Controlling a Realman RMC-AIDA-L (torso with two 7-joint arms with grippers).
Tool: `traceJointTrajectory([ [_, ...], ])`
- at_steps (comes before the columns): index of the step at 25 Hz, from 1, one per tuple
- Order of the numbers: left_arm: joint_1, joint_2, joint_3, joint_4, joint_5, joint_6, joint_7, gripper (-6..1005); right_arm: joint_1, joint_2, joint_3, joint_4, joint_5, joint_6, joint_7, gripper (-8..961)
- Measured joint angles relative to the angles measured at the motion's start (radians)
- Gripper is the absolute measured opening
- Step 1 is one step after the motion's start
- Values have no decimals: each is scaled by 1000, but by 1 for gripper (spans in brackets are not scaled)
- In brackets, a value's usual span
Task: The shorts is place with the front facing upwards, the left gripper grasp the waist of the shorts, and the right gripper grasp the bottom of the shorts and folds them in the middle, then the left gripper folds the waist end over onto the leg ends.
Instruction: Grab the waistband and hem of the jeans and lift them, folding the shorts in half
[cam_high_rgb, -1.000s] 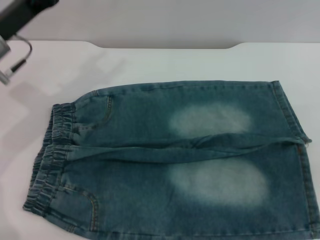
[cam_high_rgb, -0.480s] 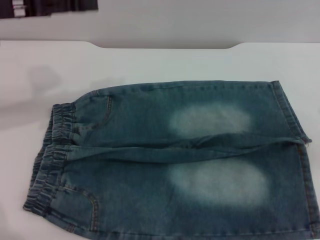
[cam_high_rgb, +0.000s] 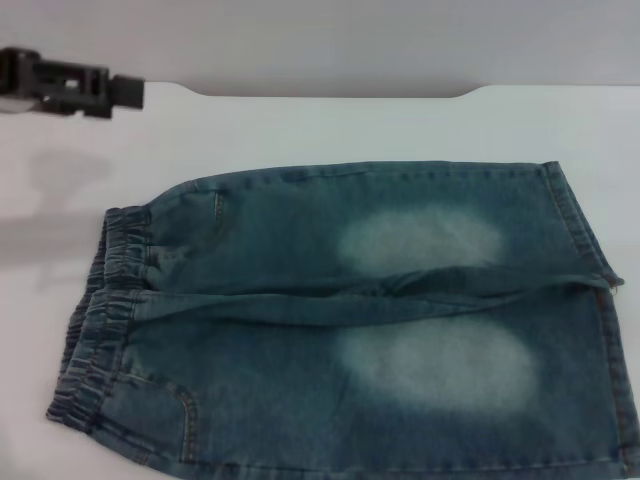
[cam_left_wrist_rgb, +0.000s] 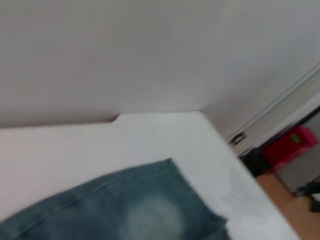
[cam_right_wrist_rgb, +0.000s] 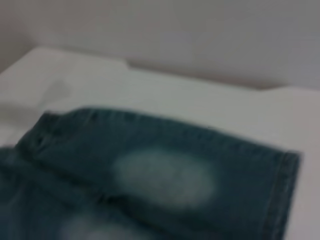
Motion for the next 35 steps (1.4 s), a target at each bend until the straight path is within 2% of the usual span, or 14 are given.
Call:
traceJointTrajectory([
  [5,23,-9,7,44,110,49,-30,763,-1,9,-62,-17,-33,-73,-23,577],
  [7,24,-19,14,40,145,80,-21,761,-2,15,-73,-30,-67,-85,-23,577],
  [13,32,-75,79,84,320,157,44,755,-12,49,-86,-93,-121,-76,-26,578],
  [17,71,-108,76,139,388,157,70,751,-16,63,-87,-93,-126,-54,-39,578],
  [20,107,-120,59,175,395,151,82,747,-18,71,-88,-90,-142,-25,-53,578],
  [23,107,-120,59,175,395,151,82,744,-20,76,-88,-84,-145,3,-63,578],
  [25,180,-125,14,196,398,142,109,742,-21,79,-89,-82,-146,24,-66,578],
  [29,225,-132,-9,185,403,119,131,738,-21,83,-90,-82,-146,62,-68,578],
  [31,232,-136,-10,178,411,109,135,736,-18,83,-91,-80,-146,75,-68,578],
  [35,236,-159,-9,162,451,97,151,732,-12,84,-103,-71,-147,102,-69,578],
])
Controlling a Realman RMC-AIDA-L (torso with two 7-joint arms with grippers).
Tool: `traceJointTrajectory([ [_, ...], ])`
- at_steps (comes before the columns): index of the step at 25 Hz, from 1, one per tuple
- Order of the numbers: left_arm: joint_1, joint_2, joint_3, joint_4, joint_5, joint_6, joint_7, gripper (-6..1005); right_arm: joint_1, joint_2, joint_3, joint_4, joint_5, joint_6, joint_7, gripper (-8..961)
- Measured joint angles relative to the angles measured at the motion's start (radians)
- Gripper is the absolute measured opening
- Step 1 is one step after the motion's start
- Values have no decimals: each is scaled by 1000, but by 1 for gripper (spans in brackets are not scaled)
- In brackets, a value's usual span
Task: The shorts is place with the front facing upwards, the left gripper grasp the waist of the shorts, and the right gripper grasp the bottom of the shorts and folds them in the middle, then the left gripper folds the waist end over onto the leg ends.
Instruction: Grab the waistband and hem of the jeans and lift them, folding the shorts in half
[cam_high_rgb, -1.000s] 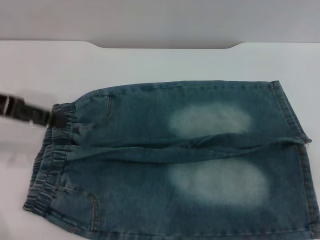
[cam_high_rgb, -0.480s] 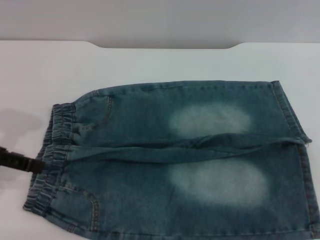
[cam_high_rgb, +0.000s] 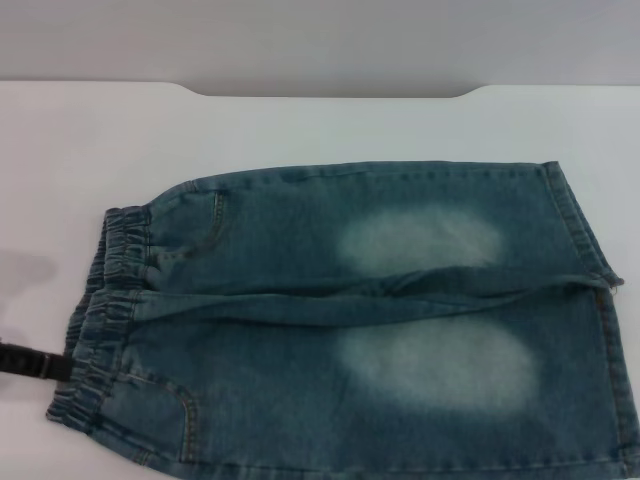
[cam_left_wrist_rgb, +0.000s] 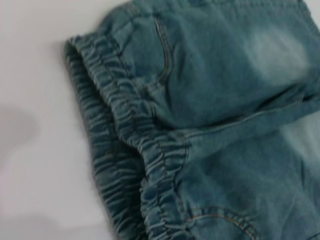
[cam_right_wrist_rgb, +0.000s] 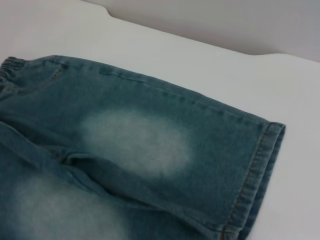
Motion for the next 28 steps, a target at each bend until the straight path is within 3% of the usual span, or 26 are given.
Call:
traceJointTrajectory([
  [5,-13,-27,-4,-19,71,-35,12,727,0,5,-23,4,-11,31,-1,578],
  [13,-25,-32,1,-50,108,-81,14,719,-3,12,-40,4,-26,57,-2,578],
  [21,-43,-20,2,-112,146,-126,24,710,2,13,-40,3,-26,64,-2,577],
  [28,-49,-37,2,-152,157,-144,54,703,5,13,-40,3,-26,72,-2,578],
])
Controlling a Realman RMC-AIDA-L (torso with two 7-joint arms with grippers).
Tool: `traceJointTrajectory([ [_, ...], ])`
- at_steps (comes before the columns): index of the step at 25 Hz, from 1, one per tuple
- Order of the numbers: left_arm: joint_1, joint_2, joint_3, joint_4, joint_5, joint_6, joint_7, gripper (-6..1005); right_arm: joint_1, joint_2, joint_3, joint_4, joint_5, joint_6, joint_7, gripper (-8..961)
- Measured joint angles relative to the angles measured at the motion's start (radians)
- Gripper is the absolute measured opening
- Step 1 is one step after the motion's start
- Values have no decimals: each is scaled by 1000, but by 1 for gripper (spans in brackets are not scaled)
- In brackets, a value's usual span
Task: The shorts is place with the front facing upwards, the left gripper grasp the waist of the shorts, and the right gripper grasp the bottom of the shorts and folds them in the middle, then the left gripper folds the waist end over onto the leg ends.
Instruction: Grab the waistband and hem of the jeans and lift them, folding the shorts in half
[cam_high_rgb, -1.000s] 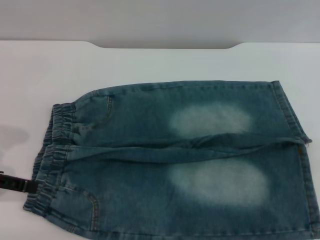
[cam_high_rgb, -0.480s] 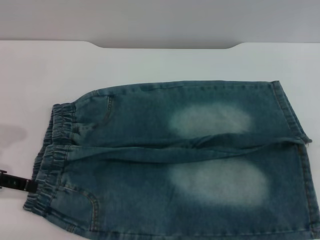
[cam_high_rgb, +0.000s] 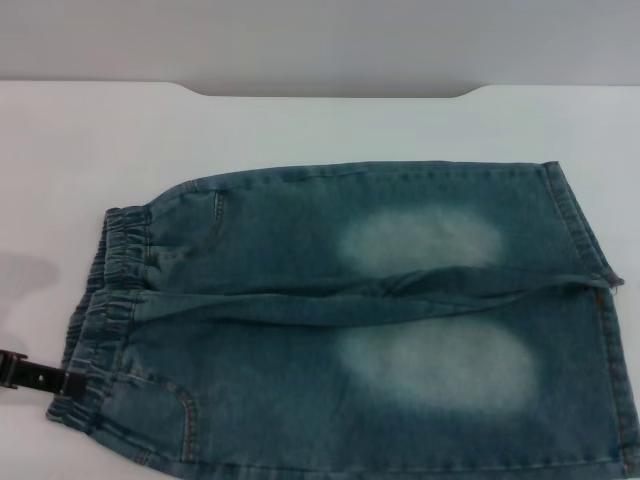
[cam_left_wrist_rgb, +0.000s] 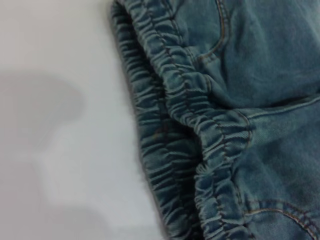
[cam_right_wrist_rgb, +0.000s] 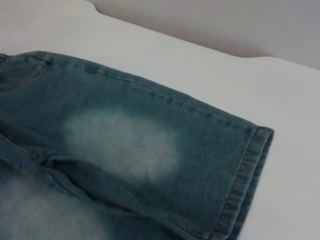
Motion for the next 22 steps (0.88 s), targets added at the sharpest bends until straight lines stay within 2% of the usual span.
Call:
traceJointTrajectory([
  [8,6,-27,10,-5,0,9,20,695,3,-1,0,0,0,16,0,577],
  [22,4,-38,17,-6,0,17,30,680,5,-2,0,2,-14,33,0,577],
])
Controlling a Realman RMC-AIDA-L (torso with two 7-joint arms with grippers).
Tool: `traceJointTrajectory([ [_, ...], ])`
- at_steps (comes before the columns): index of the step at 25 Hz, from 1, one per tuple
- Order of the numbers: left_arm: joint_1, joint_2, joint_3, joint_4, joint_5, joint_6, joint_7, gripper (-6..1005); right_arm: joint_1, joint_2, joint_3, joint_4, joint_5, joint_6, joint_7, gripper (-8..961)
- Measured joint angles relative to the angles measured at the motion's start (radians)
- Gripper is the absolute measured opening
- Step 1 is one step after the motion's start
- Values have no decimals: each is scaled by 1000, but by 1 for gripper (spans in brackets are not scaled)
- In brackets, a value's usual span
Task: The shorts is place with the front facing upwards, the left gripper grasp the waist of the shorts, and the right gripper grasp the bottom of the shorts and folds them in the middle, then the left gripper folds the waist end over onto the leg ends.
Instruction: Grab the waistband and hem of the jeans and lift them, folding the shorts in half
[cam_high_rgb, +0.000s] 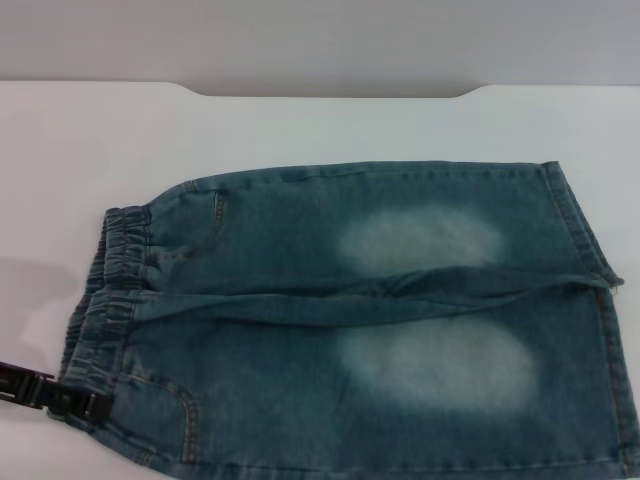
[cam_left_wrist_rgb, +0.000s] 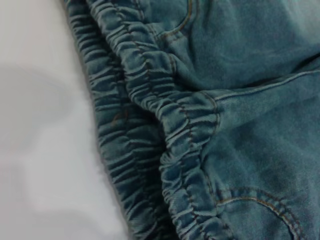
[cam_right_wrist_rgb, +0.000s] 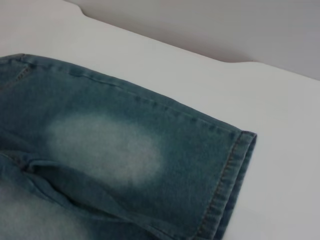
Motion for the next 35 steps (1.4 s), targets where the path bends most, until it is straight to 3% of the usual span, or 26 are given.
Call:
traceJointTrajectory([
  [9,-3,-2,2,-3,0,9,2,671,-2,1,0,9,-1,9,0,577],
  [17,-8,0,9,-3,32,-1,-5,555,-2,2,1,9,-1,12,0,577],
  [28,-27,-2,10,-3,50,-14,-2,87,-4,4,6,-15,2,-16,16,577],
  [35,-64,3,9,-14,51,-15,-6,48,-3,12,9,-104,5,-122,118,577],
])
